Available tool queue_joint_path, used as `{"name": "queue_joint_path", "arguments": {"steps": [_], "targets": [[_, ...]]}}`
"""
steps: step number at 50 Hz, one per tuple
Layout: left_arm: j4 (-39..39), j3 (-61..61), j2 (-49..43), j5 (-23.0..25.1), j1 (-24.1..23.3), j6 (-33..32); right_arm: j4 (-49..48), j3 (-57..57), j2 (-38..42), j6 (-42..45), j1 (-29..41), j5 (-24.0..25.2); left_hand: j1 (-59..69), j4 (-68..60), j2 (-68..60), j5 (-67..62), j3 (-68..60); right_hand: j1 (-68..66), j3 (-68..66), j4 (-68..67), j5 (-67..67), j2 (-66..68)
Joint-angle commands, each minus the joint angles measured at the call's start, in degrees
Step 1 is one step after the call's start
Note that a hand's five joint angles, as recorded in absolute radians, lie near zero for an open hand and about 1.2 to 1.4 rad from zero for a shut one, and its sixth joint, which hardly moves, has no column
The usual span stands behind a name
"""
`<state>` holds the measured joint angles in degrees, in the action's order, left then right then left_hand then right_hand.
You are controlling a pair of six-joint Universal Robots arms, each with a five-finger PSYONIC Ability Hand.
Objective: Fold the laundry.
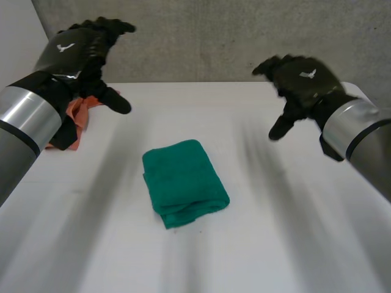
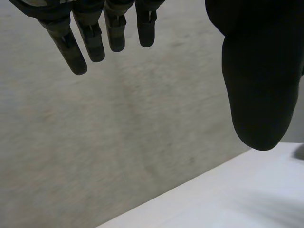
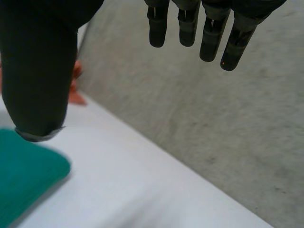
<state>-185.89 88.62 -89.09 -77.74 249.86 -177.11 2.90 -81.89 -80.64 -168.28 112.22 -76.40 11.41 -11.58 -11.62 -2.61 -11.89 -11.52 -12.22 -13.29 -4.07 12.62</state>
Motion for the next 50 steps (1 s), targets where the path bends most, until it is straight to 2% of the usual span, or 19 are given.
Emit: {"name": "queue_joint_path", "arguments": {"steps": [1,2,5,8,14,17,23,39,50], "targets": [[-0.08,-1.35,-1.08,16.02,0.10,-1.40,0.44,-4.94,1.70,9.98,8.61,2.83,-0.86,1.03,1.07,2.06,1.34,1.52,2.22,3.29,4.07,-2.62],[0.00,-1.96,-1.70,19.00,0.01,-1.40,0.18,-5.21,2.23,10.08,9.33,2.84,-0.86,1.03,1.07,2.06,1.34,1.52,2.22,3.29,4.07,-2.62],[0.09,-3.10,-3.01,23.76,0.10,-1.40,-2.10,-6.27,5.31,9.38,11.70,2.93,-0.86,1.03,1.07,2.06,1.34,1.52,2.22,3.29,4.07,-2.62],[0.27,-4.16,-4.59,26.22,0.10,-1.31,-6.49,-7.32,9.17,7.01,14.16,2.49,-0.52,0.70,0.73,1.73,1.00,1.52,2.22,3.29,4.07,-2.62],[0.09,-5.04,-6.45,26.24,0.01,-1.31,-13.97,-7.68,17.61,2.96,18.12,0.47,-0.52,0.69,0.73,1.73,1.00,1.52,2.22,3.29,4.07,-2.62],[0.09,-5.22,-6.97,25.89,-0.08,-1.31,-17.56,-6.71,22.52,3.40,20.66,-3.74,-0.35,0.53,0.56,1.56,0.83,0.44,1.14,2.21,2.99,-1.54],[0.00,-5.22,-7.15,25.80,-0.08,-1.31,-21.53,-5.22,28.07,5.86,21.46,-7.35,-0.35,0.53,0.56,1.56,0.83,-2.60,-1.90,-0.83,-0.05,1.50],[0.00,-4.86,-7.15,25.80,0.10,-1.31,-23.38,-1.35,32.12,8.94,21.73,-7.62,-0.52,0.69,0.73,1.73,1.00,-14.20,-13.50,-12.43,-11.66,13.10],[0.00,-4.60,-6.98,25.88,0.01,-1.22,-23.99,2.87,35.19,9.46,21.73,-7.80,-0.69,0.86,0.90,1.89,1.17,-14.88,-14.18,-13.11,-12.33,13.78]]}}
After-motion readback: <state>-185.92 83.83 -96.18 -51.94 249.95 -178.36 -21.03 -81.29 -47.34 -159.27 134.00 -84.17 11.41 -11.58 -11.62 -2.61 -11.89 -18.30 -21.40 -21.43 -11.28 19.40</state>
